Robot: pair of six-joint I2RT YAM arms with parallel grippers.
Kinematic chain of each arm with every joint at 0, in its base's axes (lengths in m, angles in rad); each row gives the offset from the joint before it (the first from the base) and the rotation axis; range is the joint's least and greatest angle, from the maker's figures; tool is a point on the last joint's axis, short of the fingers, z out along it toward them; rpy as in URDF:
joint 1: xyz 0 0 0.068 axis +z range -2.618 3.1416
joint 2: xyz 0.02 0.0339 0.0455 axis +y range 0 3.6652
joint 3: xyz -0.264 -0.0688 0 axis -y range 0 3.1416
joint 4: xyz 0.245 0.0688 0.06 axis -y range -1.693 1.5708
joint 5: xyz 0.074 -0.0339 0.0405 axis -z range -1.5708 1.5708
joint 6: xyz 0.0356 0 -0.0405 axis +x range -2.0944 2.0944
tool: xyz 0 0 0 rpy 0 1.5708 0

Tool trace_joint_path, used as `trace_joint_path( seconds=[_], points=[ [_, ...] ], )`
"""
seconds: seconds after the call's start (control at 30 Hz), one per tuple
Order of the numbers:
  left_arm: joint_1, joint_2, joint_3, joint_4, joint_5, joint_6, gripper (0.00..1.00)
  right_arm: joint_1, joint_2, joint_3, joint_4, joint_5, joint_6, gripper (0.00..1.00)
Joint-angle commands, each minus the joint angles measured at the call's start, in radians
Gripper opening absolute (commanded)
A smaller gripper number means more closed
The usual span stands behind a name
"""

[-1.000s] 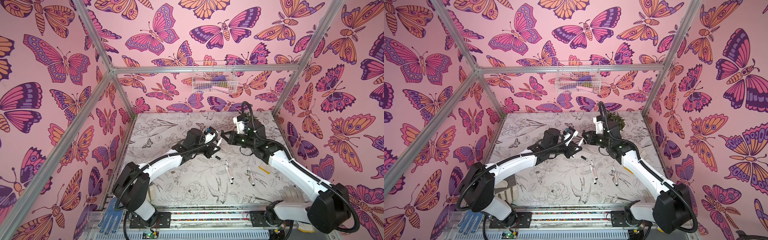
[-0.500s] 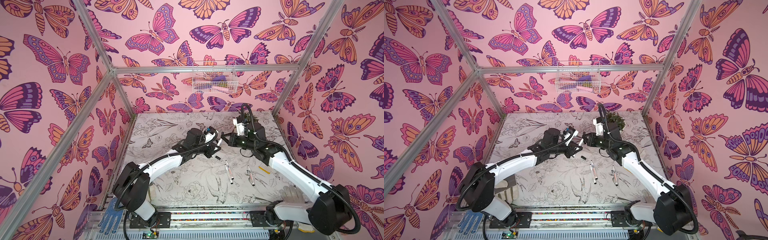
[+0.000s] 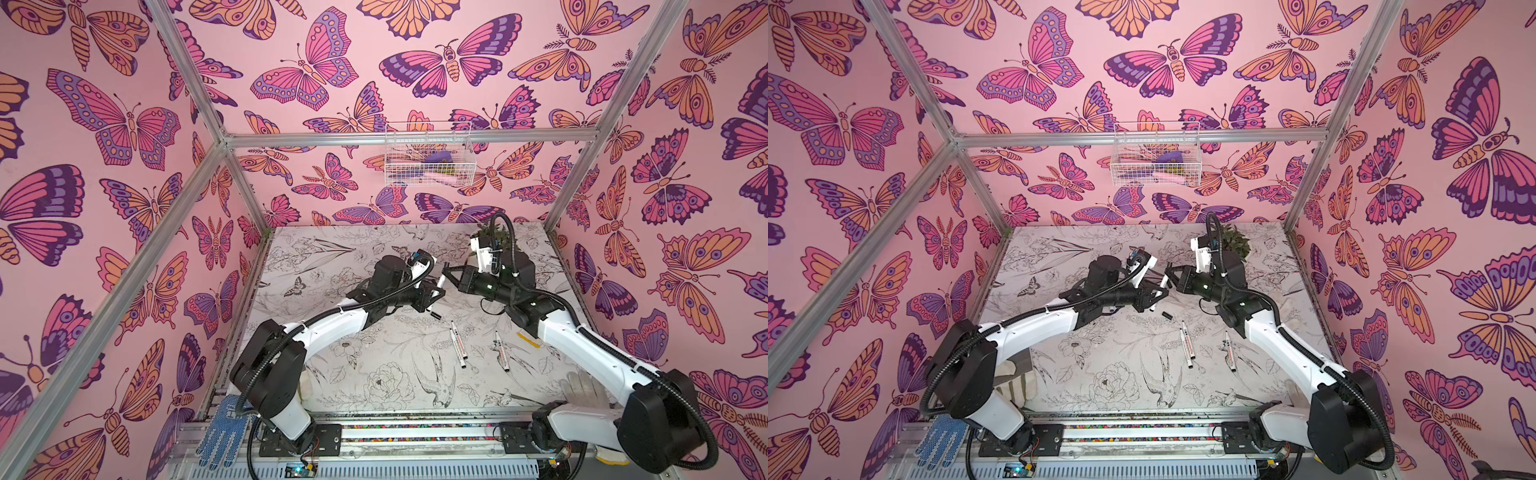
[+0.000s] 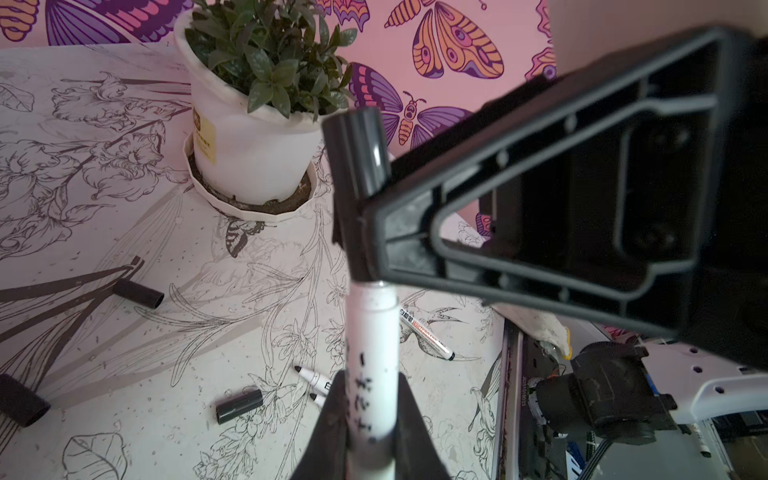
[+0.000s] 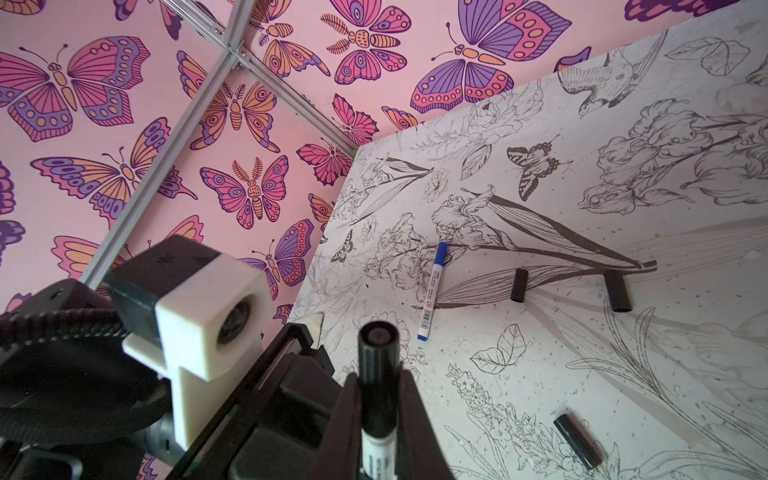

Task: Insert the pens into the pen caps
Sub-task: 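Align the black cap above the marker tip held by the left gripper, then press the black cap down onto the marker tip with the right gripper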

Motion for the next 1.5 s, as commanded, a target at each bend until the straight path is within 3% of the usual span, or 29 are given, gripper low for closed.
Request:
trace_joint_path(
  seconds=[0.0,0.23,0.4,0.6,0.87,1.1,1.47],
  points=[
    [0.020,0.002,0.040,0.169,-0.080,-0.049,0.00,0.022,-0.051,-0.015,0.016,-0.154,-0.004,0.00],
    [0.015,-0.043,0.026,0.210,-0.190,0.030,0.00,0.021,-0.084,0.033,-0.164,-0.128,-0.169,0.00],
    [0.002,-0.043,0.022,0.214,-0.207,0.082,0.00,0.032,-0.081,0.087,-0.286,-0.136,-0.288,0.00],
    [-0.025,-0.031,0.015,0.233,-0.253,0.119,0.00,0.055,-0.060,0.121,-0.305,-0.231,-0.316,0.00],
    [-0.026,-0.027,-0.042,0.430,-0.301,0.095,0.00,0.066,-0.064,0.132,-0.311,-0.268,-0.326,0.00],
    [-0.040,0.004,-0.158,0.760,-0.285,0.182,0.00,0.069,-0.058,0.162,-0.348,-0.280,-0.352,0.00],
    [-0.041,0.044,-0.135,0.800,-0.296,0.172,0.00,0.090,-0.027,0.249,-0.517,-0.266,-0.485,0.02]
  ],
)
